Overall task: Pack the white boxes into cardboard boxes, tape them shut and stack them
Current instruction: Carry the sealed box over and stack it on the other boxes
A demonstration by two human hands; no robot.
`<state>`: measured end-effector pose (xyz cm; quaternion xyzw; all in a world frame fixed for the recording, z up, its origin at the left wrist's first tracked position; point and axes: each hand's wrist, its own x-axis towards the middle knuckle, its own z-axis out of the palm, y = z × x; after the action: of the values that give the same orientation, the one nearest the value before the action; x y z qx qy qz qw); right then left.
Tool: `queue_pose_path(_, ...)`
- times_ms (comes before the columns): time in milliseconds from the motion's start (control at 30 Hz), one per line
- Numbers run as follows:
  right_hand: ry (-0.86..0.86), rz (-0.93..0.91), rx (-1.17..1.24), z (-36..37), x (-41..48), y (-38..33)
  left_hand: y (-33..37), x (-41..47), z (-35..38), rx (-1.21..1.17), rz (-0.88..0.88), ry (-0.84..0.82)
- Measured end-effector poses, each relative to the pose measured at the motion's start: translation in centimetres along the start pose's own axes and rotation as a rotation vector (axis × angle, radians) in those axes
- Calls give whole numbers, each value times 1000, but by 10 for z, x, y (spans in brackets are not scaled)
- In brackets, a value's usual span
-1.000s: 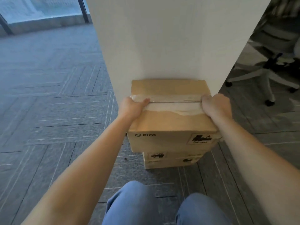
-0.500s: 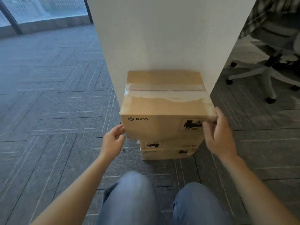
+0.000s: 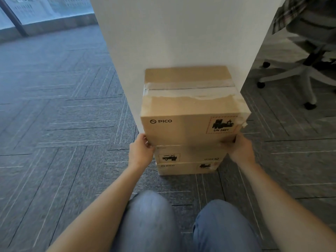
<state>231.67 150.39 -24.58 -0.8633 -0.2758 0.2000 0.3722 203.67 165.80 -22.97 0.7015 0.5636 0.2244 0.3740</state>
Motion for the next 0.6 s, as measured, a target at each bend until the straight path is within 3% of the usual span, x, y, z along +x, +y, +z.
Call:
queue_pose_path(133, -49, 14, -47, -6, 6, -4, -5, 6, 7, 191, -22, -81)
queue_pose_path(600, 10, -35, -147, -11, 15, 11, -10, 15, 12, 325, 77, -72)
